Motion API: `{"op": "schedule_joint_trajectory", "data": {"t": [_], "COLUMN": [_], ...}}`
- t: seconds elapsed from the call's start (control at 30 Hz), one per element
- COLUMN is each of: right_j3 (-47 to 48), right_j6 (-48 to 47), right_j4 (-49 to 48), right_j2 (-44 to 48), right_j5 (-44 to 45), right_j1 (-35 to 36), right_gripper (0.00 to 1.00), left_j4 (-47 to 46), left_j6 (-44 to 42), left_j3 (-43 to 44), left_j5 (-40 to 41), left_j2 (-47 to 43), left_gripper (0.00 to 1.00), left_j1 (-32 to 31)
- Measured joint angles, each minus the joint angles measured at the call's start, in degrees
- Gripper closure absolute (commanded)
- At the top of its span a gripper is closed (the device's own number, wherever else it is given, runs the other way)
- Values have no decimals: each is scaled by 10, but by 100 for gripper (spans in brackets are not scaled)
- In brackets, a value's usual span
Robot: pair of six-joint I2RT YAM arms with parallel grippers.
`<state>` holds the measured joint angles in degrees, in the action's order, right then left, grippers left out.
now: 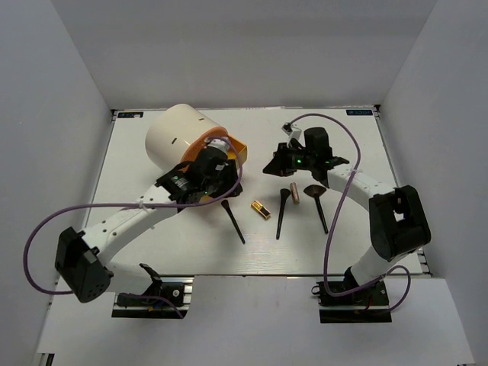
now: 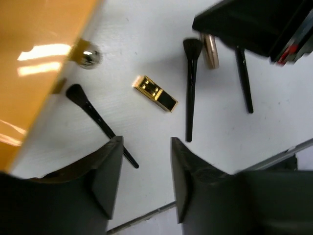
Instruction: Organize the makeup
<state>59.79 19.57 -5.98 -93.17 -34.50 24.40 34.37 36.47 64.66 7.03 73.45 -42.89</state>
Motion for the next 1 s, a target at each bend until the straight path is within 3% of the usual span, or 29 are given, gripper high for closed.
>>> {"op": "schedule_joint_trajectory", "data": {"t": [0.2, 0.27, 0.4, 0.43, 0.5, 1.0], "right_j3": [-28, -38, -59, -64, -74, -94], "right_j6": [-15, -17, -20, -20, -20, -20], "right_j4": [16, 16, 12, 11, 11, 0], "right_j2": [12, 18, 31, 34, 40, 57], "right_j5": [16, 16, 15, 15, 15, 11], "right_j1": [-53, -65, -84, -87, -94, -120], "right_gripper": [97, 97, 97, 97, 97, 97], "left_j4": [29, 46, 92, 98, 109, 108], "left_j6": [34, 48, 99, 112, 134, 189], "left_j3": [42, 53, 54, 52, 46, 2], "left_j5": [3, 13, 46, 56, 75, 153], "left_j2": [103, 132, 172, 179, 188, 291], "left_gripper": [76, 80, 66, 56, 48, 44], "left_j1": [-59, -75, -99, -103, -111, -146]}}
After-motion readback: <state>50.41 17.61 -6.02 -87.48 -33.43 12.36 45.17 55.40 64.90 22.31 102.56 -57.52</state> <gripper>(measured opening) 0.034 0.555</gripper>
